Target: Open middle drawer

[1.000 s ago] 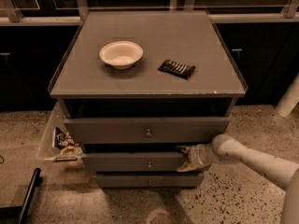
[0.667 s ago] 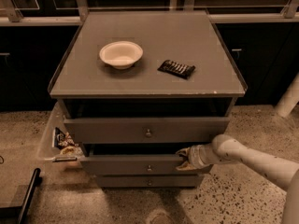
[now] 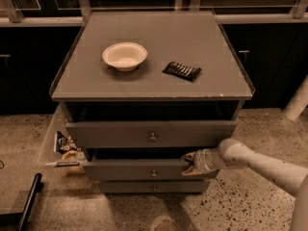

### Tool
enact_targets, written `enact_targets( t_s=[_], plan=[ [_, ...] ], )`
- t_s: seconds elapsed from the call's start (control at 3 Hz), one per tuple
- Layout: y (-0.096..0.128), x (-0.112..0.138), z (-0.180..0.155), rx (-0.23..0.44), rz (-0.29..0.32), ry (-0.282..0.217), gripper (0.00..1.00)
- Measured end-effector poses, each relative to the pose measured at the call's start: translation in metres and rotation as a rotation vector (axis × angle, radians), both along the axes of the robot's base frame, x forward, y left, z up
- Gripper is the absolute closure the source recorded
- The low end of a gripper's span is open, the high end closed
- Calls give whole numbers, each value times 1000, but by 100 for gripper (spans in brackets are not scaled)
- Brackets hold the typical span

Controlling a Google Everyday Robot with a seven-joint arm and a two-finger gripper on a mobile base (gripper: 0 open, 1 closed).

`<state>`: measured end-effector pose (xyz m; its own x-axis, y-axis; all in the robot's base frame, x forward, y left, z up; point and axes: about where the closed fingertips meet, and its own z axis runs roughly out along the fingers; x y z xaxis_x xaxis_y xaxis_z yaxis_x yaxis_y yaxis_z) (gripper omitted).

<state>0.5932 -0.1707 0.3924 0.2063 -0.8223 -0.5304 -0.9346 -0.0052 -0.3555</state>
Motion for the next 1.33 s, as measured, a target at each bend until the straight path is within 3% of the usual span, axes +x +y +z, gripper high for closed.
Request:
enact_targets(
  t_s=[0.33,0.67,1.0,1.33],
  plan=[
    [4,5,2,17,1,9,16],
    [2,-14,0,69,19,38,19],
    [-11,-43,-3,91,28,54,42],
    [-11,-42,1,91,28,54,65]
  ],
)
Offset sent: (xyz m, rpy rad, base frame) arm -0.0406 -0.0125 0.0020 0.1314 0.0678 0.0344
